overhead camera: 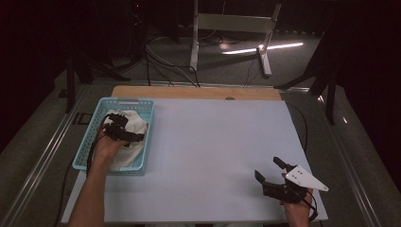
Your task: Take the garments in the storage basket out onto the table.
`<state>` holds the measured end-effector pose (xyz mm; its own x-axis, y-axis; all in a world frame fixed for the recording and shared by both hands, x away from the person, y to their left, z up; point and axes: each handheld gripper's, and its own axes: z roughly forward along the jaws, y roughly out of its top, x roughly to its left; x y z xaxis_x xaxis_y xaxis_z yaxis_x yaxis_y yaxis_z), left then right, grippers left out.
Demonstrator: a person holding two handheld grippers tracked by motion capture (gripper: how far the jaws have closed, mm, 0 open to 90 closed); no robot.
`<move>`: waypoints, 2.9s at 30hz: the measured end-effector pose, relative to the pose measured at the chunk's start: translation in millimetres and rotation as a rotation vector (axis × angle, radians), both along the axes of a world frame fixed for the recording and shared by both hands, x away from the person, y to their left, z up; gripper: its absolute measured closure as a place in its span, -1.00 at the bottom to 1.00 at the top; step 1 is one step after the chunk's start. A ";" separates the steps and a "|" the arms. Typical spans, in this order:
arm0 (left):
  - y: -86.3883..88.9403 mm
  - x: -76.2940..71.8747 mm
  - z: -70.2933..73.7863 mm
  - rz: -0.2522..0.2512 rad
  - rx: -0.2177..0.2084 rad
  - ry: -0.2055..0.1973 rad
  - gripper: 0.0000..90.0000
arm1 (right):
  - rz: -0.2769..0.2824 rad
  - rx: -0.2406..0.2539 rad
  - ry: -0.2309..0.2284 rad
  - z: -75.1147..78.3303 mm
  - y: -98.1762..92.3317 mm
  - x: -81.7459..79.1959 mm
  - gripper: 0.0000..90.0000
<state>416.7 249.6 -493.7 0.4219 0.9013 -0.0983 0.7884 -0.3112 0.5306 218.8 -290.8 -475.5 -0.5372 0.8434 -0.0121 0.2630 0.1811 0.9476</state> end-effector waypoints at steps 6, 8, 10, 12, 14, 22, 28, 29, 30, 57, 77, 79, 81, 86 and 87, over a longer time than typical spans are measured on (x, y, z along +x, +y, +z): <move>-1.2 2.6 -5.6 0.017 0.037 0.067 -0.89 | 0.000 0.000 0.000 0.1 0.2 0.1 -0.66; -1.3 3.2 -6.6 0.029 0.044 0.084 -0.85 | 0.001 0.000 0.000 0.1 0.2 0.0 -0.66; -1.6 4.3 -8.2 0.056 0.079 0.116 -0.72 | 0.001 -0.001 0.000 0.2 0.4 -0.1 -0.66; -1.3 4.7 -7.2 0.068 0.084 0.119 -0.57 | 0.002 -0.001 0.000 0.2 0.5 -0.1 -0.66; 1.6 4.3 -2.4 0.098 0.102 0.118 -0.14 | 0.004 -0.004 0.000 0.1 0.7 0.1 -0.66; 2.9 2.4 7.0 0.073 0.050 0.126 0.65 | 0.007 -0.002 0.001 0.2 0.7 0.0 -0.66; 4.9 -7.8 27.5 0.062 -0.048 0.013 0.66 | 0.006 0.002 0.001 0.0 0.2 0.4 -0.65; 4.9 -7.8 27.5 0.062 -0.048 0.013 0.66 | 0.006 -0.001 0.002 -0.1 0.3 0.4 -0.65; 6.0 -9.2 30.3 0.061 -0.057 0.003 0.66 | 0.006 0.000 0.003 -0.1 0.5 0.3 -0.66; 4.3 -36.2 77.3 0.011 -0.125 -0.183 0.66 | 0.003 0.003 0.003 0.3 -0.2 -0.3 -0.66; -14.2 -41.6 105.0 -0.051 -0.160 -0.259 0.66 | 0.005 0.004 0.002 0.4 -0.3 -0.3 -0.65; -15.0 -41.8 105.7 -0.052 -0.164 -0.260 0.66 | 0.005 0.003 0.002 0.4 -0.3 -0.3 -0.65; -16.4 -42.1 107.5 -0.058 -0.170 -0.265 0.66 | 0.004 0.004 0.002 0.4 -0.3 -0.3 -0.65; -19.7 -43.0 111.8 -0.067 -0.183 -0.274 0.66 | 0.005 0.005 0.001 0.5 -0.4 -0.4 -0.66; -20.4 -42.9 112.6 -0.070 -0.181 -0.277 0.66 | 0.005 0.004 0.002 0.6 -0.3 -0.5 -0.65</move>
